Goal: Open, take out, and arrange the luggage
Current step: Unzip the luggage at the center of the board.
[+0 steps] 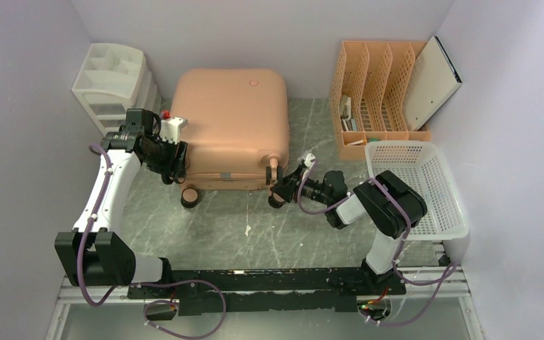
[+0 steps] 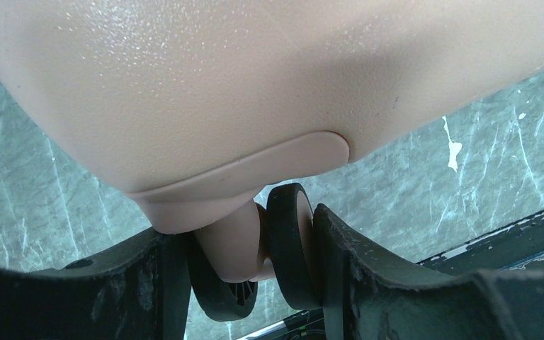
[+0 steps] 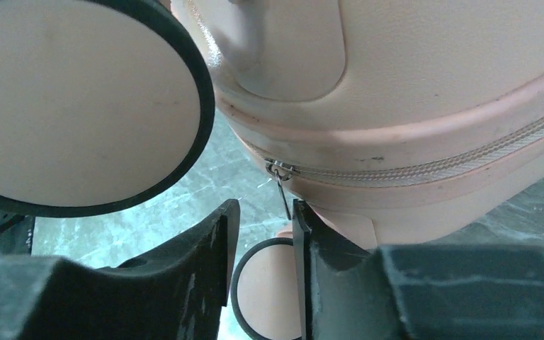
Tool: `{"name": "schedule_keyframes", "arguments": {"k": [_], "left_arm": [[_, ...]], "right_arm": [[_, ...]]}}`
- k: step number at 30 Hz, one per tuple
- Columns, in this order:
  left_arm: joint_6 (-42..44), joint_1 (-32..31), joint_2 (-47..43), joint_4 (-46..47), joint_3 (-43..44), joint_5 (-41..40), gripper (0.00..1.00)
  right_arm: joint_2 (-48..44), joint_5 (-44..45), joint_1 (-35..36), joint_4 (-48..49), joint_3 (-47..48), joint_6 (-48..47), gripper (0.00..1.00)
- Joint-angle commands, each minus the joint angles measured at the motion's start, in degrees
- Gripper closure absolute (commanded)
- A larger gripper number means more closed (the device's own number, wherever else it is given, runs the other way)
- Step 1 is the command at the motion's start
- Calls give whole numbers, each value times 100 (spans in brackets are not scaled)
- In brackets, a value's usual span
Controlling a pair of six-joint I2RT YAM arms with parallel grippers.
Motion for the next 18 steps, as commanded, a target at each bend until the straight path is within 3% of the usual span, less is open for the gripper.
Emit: {"name": "schedule_keyframes", "arguments": {"k": [1,6,11,18], "left_arm": [[266,-188,-368,622,327,1107,95],[266,-192,-402,630,296,1062,95],[253,-187,-422,653,255,1004,95],[274,-192,-437,637,234,991,95]], "right_arm": [[-259,479,-12,326,188,-186,64],[-359,641,-20,241,224,-191,67],[-353,520,-62,168,383,-154,77],[-112,190,-82,533,545,120,100]]}}
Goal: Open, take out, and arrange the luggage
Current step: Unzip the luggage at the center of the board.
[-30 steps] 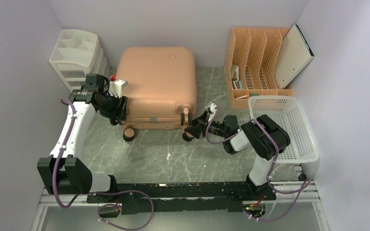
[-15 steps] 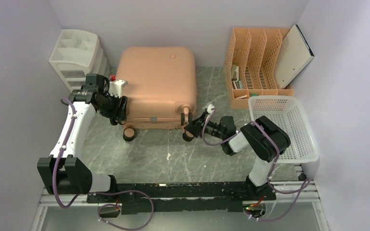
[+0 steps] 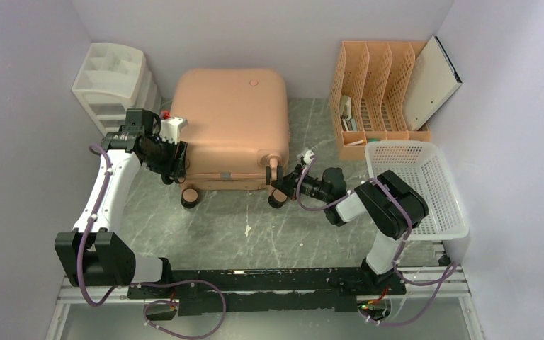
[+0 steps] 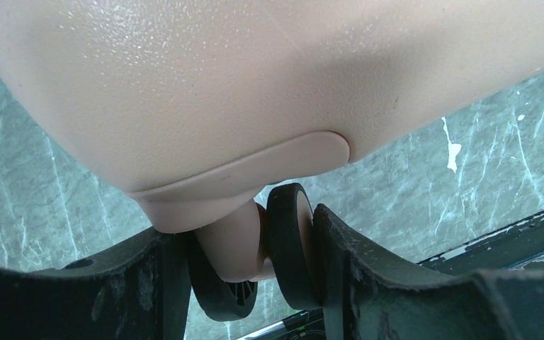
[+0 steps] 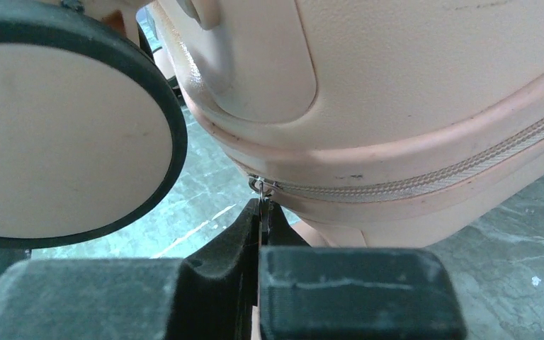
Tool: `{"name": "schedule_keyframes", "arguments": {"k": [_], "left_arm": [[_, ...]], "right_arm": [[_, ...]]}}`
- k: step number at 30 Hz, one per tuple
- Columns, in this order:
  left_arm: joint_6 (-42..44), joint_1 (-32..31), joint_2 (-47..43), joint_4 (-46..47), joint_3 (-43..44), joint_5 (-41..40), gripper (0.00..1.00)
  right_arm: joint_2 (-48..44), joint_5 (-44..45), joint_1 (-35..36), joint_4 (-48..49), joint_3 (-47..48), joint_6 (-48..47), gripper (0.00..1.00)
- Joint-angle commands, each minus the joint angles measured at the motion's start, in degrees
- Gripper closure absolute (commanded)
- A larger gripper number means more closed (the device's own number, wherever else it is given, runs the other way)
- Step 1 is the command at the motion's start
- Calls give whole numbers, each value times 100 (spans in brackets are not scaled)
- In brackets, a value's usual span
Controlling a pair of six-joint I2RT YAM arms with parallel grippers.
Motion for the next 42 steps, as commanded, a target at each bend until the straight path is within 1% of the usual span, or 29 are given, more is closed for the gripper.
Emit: {"name": "schedule_keyframes", "arguments": {"k": [1,5,9,12,14,18,21,27,32,37,39,42], "left_arm": [[305,-185,-429,626,236,971,95],[314,-188,-419,629,214,770,95],[303,-191,-503,626,215,473,95],[258,-189,-612,680,194,255,95],[230,-189,-662,702,175,111,95],[252,-186,-746,701,133,-229,95],[349,-185,-824,709,94,-290,95],[547,-192,-982,794,-230,-551,95],[600,-186,-1040,916,-489,-570,95],[727,-179,-1124,1006,-597,-583,95],[820,-176,-1197,1022,-685,-478,95],[990,-182,-1352,1046,-854,-277,95]], "right_arm": [[-28,100,-65,904,347,103,100],[-309,201,-205,357,305,109,100],[-715,489,-527,-980,367,-41,100],[-859,504,-929,-1400,344,30,100],[-913,629,-1077,-1748,405,-101,100],[-1005,1013,-1155,-2215,525,-429,100],[-960,1262,-1153,-2675,821,-720,100],[-459,1874,-1144,-3387,1663,-1552,100],[96,2101,-1144,-4075,2567,-1634,100],[836,2490,-1145,-4756,3762,-1634,100],[1179,2623,-1150,-4988,4214,-1746,100],[1766,2547,-1212,-5280,4976,-1767,100]]}}
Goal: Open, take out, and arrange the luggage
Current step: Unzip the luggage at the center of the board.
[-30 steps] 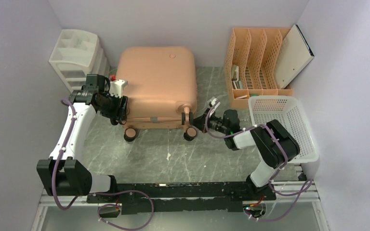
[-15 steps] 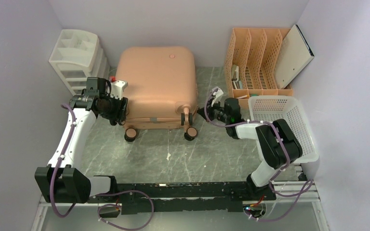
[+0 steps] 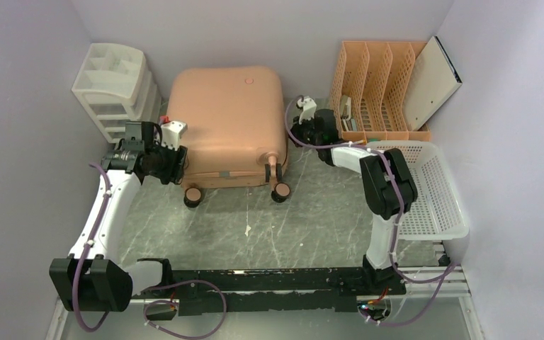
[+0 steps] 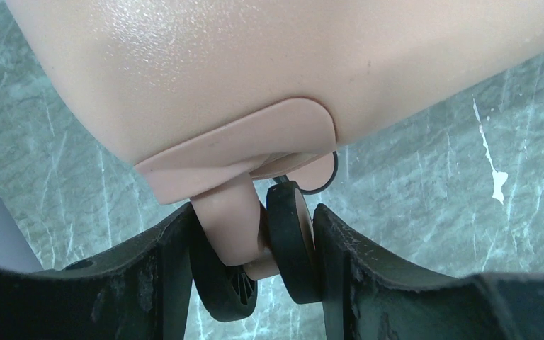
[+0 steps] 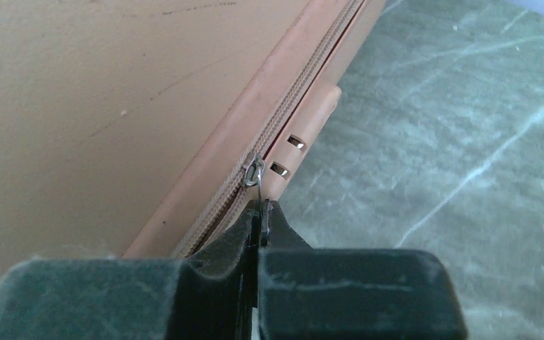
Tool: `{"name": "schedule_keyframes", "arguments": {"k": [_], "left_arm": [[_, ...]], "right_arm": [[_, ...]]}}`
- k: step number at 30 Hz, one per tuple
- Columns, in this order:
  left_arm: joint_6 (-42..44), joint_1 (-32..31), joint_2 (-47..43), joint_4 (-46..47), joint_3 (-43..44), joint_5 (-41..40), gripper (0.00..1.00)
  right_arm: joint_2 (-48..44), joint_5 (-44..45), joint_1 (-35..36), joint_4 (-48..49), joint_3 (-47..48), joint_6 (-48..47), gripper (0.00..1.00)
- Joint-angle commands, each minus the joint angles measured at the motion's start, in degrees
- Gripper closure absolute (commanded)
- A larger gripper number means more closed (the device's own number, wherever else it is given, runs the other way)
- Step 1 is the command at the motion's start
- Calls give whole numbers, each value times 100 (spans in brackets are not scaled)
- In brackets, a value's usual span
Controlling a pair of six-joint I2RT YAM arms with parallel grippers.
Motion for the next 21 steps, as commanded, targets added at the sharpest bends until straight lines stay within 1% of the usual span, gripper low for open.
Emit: {"name": "schedule_keyframes", "arguments": {"k": [1,4,5,7,9,12,14,17,21], "left_arm": [[1006,-6,-539,218,-99,365,95],[1204,-6,-668,226,-273,532,95],[1258,-6,-695,261,-362,579,95],[1358,-2,-746,301,-474,731,95],[1447,-6,-773,346,-548,886,95],[1517,-9,-730,367,-519,1184,95],[1538,-12,-680,345,-456,1403,95],[1561,-10,-615,322,-371,1610,95],[1665,-9,-617,288,-353,1740,95]], "right_arm": [[1028,805,-237,-488,1278,-255,100],[1620,738,-286,-585,2024,-192,100],[1768,684,-296,-570,2238,-21,100],[2110,549,-305,-782,2700,50,100],[2245,394,-305,-1088,3089,80,100],[2119,317,-320,-1449,3162,39,100],[1743,175,-357,-1283,2724,-54,100],[887,-41,-393,-706,1615,-217,100],[-140,-142,-447,-279,237,-366,100]]}}
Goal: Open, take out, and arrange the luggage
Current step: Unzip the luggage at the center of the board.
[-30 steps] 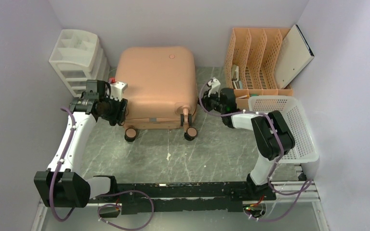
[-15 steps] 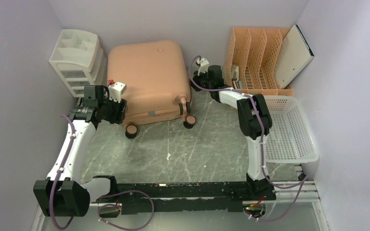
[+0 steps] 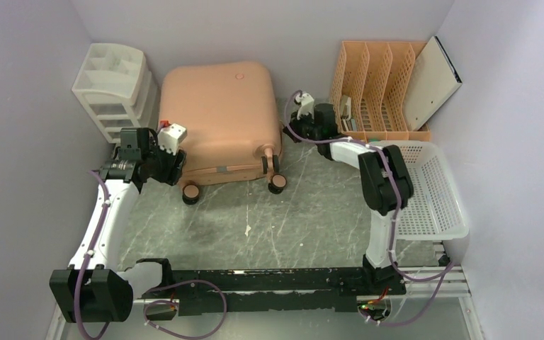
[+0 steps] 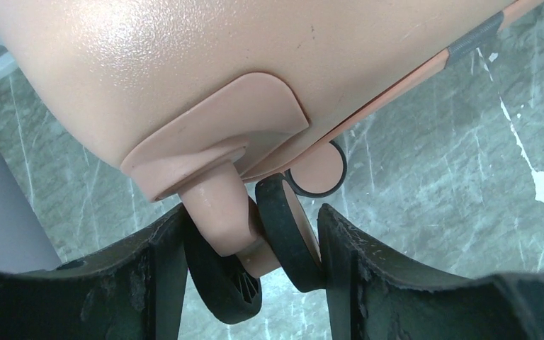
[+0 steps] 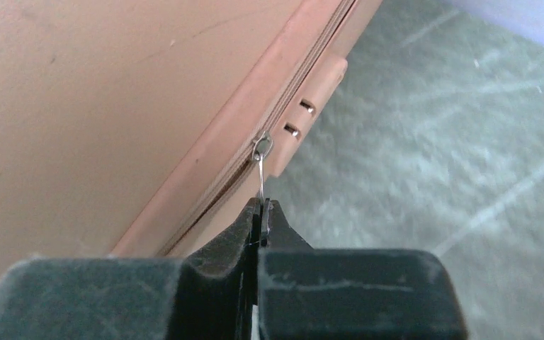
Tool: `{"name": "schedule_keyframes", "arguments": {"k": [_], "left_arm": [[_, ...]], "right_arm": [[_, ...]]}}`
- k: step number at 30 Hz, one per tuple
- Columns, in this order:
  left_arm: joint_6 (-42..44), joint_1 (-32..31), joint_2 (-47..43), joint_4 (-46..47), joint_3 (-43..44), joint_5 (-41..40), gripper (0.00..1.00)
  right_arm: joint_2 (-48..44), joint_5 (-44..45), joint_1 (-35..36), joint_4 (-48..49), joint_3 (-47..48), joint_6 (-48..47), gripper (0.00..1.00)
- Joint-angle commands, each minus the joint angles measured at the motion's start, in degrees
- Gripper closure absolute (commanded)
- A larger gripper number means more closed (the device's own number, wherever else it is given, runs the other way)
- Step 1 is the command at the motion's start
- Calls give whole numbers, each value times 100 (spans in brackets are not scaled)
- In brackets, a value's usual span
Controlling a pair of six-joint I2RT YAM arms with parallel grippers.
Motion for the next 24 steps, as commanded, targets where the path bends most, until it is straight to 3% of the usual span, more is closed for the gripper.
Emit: {"name": "schedule_keyframes", "arguments": {"k": [1,7,16,24], "left_arm": [[1134,-166,-223,-444,203,1544,95],[1409,-174,-433,-529,27,1307,95],[769,-168,-369,-69,156,-179,93],[543,-172,-293,-1,167,120,93]], "right_arm": [[-1095,443,-409,206,-1229,-290,100],[-2065,256,-574,20,-2488,-398,100],[-3654,-527,-341,-1048,-4054,-824,100],[-3271,188,-606,-1230,-3306,-449,100]]}}
